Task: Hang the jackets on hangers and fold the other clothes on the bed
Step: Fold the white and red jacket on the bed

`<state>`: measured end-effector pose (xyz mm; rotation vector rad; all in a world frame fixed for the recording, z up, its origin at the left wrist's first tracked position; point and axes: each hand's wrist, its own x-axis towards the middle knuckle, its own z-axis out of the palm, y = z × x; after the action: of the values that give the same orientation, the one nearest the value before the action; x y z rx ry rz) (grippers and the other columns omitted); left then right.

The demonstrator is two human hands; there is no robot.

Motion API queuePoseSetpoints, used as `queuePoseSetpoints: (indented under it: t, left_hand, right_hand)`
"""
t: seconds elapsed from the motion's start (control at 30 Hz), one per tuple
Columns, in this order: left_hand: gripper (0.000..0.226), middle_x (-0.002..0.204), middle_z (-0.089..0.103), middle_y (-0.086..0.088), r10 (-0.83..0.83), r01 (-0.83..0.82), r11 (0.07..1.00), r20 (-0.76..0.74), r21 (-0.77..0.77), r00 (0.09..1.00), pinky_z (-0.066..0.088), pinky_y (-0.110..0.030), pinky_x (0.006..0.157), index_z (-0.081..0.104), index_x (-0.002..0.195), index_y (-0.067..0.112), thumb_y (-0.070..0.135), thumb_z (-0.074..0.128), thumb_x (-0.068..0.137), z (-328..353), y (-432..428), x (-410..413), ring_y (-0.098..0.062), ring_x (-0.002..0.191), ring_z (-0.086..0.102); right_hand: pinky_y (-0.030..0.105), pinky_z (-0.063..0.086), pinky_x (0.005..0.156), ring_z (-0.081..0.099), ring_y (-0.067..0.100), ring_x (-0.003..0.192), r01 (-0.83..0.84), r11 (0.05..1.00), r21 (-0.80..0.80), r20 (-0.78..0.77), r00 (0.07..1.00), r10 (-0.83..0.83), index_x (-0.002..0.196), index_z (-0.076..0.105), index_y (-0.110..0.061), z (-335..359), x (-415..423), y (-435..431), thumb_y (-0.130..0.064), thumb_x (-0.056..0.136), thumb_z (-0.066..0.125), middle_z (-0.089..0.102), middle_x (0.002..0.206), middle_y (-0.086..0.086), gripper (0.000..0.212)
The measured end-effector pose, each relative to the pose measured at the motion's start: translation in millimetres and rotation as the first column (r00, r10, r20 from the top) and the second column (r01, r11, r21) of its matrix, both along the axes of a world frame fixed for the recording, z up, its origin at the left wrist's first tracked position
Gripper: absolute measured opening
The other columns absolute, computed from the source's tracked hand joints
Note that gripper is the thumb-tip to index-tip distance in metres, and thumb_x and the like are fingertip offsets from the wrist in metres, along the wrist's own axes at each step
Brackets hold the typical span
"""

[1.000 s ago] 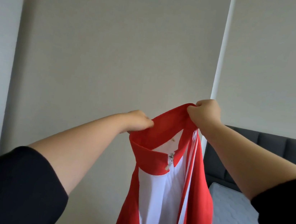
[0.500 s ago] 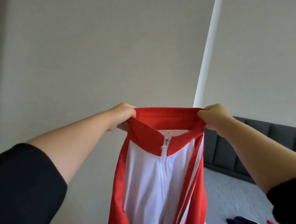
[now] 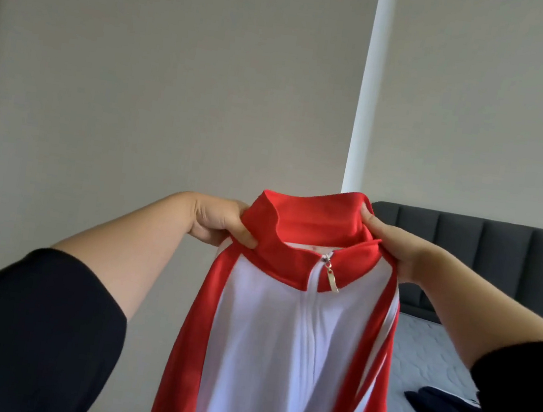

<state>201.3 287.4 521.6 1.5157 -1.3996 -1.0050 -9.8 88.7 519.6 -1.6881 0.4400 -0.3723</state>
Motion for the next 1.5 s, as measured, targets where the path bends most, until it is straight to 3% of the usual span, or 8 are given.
queuePoseSetpoints:
  t: [0.07,0.2,0.5,0.7,0.97,1.17,1.33,1.5]
  left_hand:
    - [0.017,0.083,0.074,-0.011,0.156,-0.156,0.988,-0.011,-0.019,0.988,0.06,-0.034,0.068,0.077,0.076,0.006,-0.005,0.079,0.064,-1.1,-4.7,-0.7,-0.021,0.072,0.072]
    - [0.022,0.075,0.073,-0.007,0.323,-0.337,0.929,-0.108,-0.154,0.94,0.058,-0.03,0.069,0.07,0.083,0.006,0.006,0.051,0.094,-1.7,-13.3,-6.2,-0.015,0.064,0.071]
    - [0.031,0.062,0.07,-0.002,0.502,-0.546,0.794,-0.216,-0.268,0.837,0.056,-0.024,0.057,0.062,0.086,0.007,0.035,0.052,0.097,-15.0,-37.3,-21.9,-0.013,0.054,0.067]
    - [0.023,0.077,0.07,-0.004,0.532,-0.541,0.767,-0.13,-0.344,0.837,0.054,-0.028,0.073,0.065,0.084,0.011,0.032,0.061,0.091,-15.8,-53.9,-30.3,-0.015,0.066,0.067]
    - [0.022,0.077,0.072,0.001,0.362,-0.309,0.931,0.374,-0.196,0.854,0.055,-0.03,0.079,0.067,0.087,0.012,-0.006,0.073,0.076,37.4,-43.9,-50.2,-0.015,0.075,0.067]
    - [0.01,0.086,0.067,-0.004,0.655,-0.274,0.75,0.621,-0.602,0.43,0.037,-0.024,0.07,0.067,0.09,0.016,0.025,0.065,0.088,73.4,-57.6,-89.4,-0.025,0.093,0.063]
    - [0.028,0.098,0.064,-0.008,0.652,-0.131,0.757,0.749,-0.64,0.116,0.037,-0.028,0.071,0.065,0.093,0.02,0.046,0.054,0.09,85.0,-42.5,-144.3,-0.03,0.097,0.06]
    - [0.03,0.105,0.064,-0.013,0.633,-0.012,0.774,0.773,-0.633,0.028,0.033,-0.029,0.071,0.053,0.083,0.021,0.049,0.047,0.094,84.6,-39.4,-194.7,-0.033,0.099,0.058]
  right_hand:
    - [0.03,0.059,0.063,0.072,0.019,0.073,-0.06,0.998,0.002,-0.016,0.998,0.06,0.091,0.069,-0.013,-2.1,-4.5,4.4,-0.073,0.055,0.054,0.074,0.083,0.01,0.072]
    - [0.028,0.058,0.063,0.072,0.019,0.081,-0.272,0.961,-0.045,0.054,0.96,0.274,0.091,0.075,-0.014,-10.0,-8.7,-2.6,-0.068,0.01,0.084,0.074,0.094,0.009,0.097]
    - [0.038,0.047,0.097,0.059,0.031,0.116,-0.599,0.795,-0.097,0.111,0.788,0.606,0.13,0.053,0.003,-52.4,-10.2,-15.9,-0.017,0.071,0.082,0.061,0.125,0.019,0.068]
    - [0.034,0.059,0.07,0.071,0.02,0.074,0.114,0.991,0.068,0.271,0.954,-0.129,0.099,0.064,-0.003,-38.8,-9.7,-11.5,-0.016,0.094,0.056,0.074,0.084,0.01,0.016]
    - [0.035,0.05,0.076,0.06,0.023,0.073,0.642,0.671,-0.371,0.428,0.76,-0.49,0.092,0.068,-0.001,13.8,-41.2,-7.4,-0.027,0.098,0.051,0.065,0.076,0.008,0.031]
    - [0.029,0.034,0.06,0.048,0.017,0.073,0.763,0.522,-0.381,0.528,0.643,-0.554,0.094,0.065,0.009,54.7,-92.7,-2.4,-0.025,0.098,0.051,0.054,0.077,0.01,0.037]
    - [0.03,0.032,0.06,0.046,0.018,0.072,0.812,0.403,-0.423,0.568,0.584,-0.58,0.075,0.061,-0.004,67.0,-153.9,5.3,-0.026,0.096,0.054,0.05,0.066,0.007,0.032]
    - [0.03,0.029,0.063,0.057,0.034,0.079,0.81,0.132,-0.571,0.585,0.515,-0.627,0.078,0.061,0.0,68.3,-206.1,15.4,-0.026,0.098,0.049,0.058,0.07,0.016,0.035]
